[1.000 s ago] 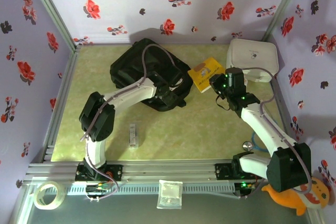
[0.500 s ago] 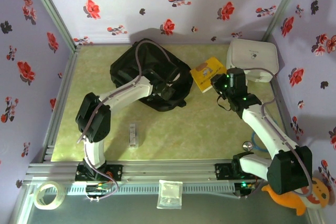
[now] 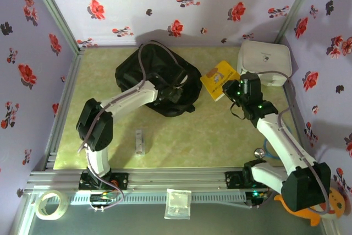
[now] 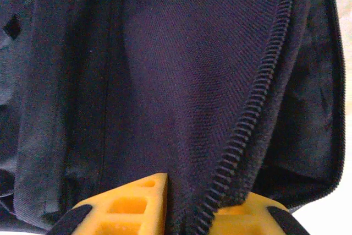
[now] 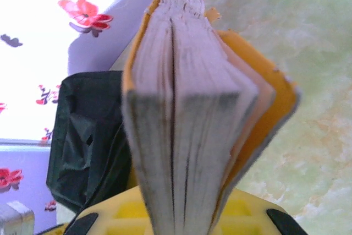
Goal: Pack the student bag
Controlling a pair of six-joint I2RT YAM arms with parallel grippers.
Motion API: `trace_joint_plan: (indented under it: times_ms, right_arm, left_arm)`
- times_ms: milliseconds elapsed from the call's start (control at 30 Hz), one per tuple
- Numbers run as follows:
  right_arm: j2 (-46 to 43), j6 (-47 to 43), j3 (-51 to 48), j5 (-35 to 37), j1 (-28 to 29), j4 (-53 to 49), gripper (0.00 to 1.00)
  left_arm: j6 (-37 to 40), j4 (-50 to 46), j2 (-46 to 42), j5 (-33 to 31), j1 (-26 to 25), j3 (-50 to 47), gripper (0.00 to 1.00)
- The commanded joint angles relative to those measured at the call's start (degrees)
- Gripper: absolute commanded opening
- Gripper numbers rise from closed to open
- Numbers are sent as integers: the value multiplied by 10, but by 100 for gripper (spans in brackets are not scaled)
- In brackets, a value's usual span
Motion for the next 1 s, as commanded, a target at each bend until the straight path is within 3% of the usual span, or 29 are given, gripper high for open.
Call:
trace_joint_plan:
  times_ms: [0,133,367,667,967]
  right_arm:
    - [-37,-48,10,-61,-2,47,11]
    - [-49,-21,-6,-123,-2,78,11]
    - [-30,67,-58,-151,22,161,11]
    - [75,148,-47,-162,79,269,12]
    - [205,199,10,-135,103,283,12]
  left_arm:
    - [2,49,-58,-16,4,-12,13]
    - [0,94,-96,-23,4,-30,8]
    - [3,177,-152,-23,4,-72,7]
    - [9,199,-178,1,4,-93,7]
    - [-1,222,-202,18,4,-115,7]
